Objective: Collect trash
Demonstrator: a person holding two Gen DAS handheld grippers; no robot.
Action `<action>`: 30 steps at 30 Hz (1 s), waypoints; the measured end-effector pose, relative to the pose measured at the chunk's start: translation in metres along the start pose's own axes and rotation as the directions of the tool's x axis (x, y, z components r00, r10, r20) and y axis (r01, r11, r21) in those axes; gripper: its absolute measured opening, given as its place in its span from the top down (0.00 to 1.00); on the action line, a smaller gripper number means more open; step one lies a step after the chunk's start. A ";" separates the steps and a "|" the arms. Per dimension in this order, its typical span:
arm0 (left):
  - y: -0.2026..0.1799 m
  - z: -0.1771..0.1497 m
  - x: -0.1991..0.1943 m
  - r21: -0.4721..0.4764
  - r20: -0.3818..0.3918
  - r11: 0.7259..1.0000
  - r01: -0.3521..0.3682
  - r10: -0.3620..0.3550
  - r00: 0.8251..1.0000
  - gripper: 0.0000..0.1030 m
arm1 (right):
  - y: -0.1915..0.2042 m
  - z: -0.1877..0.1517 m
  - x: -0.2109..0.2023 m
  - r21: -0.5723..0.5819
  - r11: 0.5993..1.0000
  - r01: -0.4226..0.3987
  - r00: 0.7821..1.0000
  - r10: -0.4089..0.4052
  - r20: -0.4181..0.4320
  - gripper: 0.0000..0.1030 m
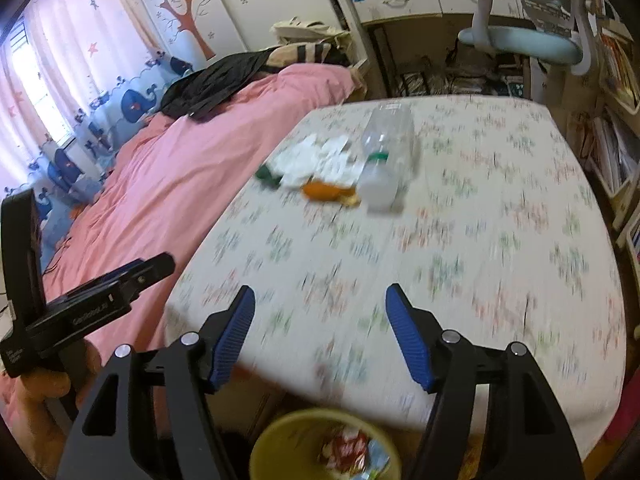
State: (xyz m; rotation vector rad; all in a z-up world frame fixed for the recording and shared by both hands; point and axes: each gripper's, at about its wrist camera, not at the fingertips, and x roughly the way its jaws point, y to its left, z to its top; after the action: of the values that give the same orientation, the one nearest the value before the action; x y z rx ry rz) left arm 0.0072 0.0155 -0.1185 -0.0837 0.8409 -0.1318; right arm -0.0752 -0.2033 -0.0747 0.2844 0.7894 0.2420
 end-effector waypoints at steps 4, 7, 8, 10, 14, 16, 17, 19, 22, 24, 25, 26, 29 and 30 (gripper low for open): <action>-0.002 0.024 0.025 -0.002 0.013 1.000 -0.022 0.022 1.000 0.36 | -0.012 0.022 0.020 0.040 0.999 0.009 1.000 -0.010 0.022 0.35; -0.010 0.041 0.045 0.013 0.027 1.000 -0.027 0.026 0.999 0.36 | -0.019 0.033 0.033 0.067 0.998 0.013 0.999 -0.015 0.033 0.35; -0.012 0.045 0.051 0.016 0.030 0.999 -0.030 0.029 0.999 0.36 | -0.021 0.038 0.037 0.068 0.998 0.016 0.999 -0.018 0.035 0.34; -0.019 0.057 0.067 0.028 0.034 0.999 -0.031 0.030 0.999 0.36 | -0.024 0.046 0.046 0.067 0.997 0.026 0.999 -0.028 0.042 0.34; -0.032 0.079 0.095 0.073 0.048 0.997 -0.030 0.026 0.999 0.35 | -0.030 0.059 0.064 0.074 0.996 0.046 0.998 -0.050 0.047 0.33; -0.039 0.089 0.109 0.100 0.055 0.994 -0.033 0.027 0.998 0.33 | -0.034 0.065 0.071 0.085 0.995 0.052 0.997 -0.056 0.048 0.33; -0.041 0.091 0.114 0.109 0.056 0.994 -0.033 0.027 0.998 0.33 | -0.036 0.067 0.074 0.087 0.995 0.055 0.997 -0.060 0.049 0.33; -0.048 0.099 0.130 0.138 0.045 0.990 -0.028 0.022 0.999 0.33 | -0.039 0.072 0.080 0.086 0.994 0.066 0.996 -0.071 0.051 0.33; -0.054 0.107 0.150 0.174 0.031 0.984 -0.034 0.029 0.999 0.33 | -0.046 0.077 0.088 0.096 0.993 0.074 0.996 -0.079 0.049 0.33; -0.056 0.110 0.159 0.187 0.021 0.982 -0.027 0.024 1.000 0.33 | -0.049 0.080 0.091 0.106 0.992 0.071 0.996 -0.077 0.047 0.33; -0.057 0.111 0.162 0.191 0.017 0.981 -0.025 0.022 1.000 0.33 | -0.051 0.082 0.093 0.112 0.991 0.071 0.996 -0.076 0.047 0.33; -0.057 0.112 0.167 0.195 0.008 0.981 -0.020 0.019 1.000 0.33 | -0.052 0.083 0.094 0.115 0.991 0.070 0.996 -0.076 0.047 0.33; -0.058 0.111 0.177 0.201 -0.033 0.979 0.024 -0.018 0.999 0.52 | -0.054 0.086 0.097 0.114 0.991 0.071 0.996 -0.076 0.042 0.33; -0.058 0.111 0.180 0.214 -0.048 0.976 0.036 -0.027 0.999 0.65 | -0.054 0.086 0.099 0.111 0.991 0.072 0.996 -0.077 0.038 0.33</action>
State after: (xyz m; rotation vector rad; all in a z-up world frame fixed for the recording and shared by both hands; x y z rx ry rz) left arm 0.2042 -0.0668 -0.1699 0.1095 0.8652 -0.2543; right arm 0.0607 -0.2365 -0.1009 0.3611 0.7712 0.1220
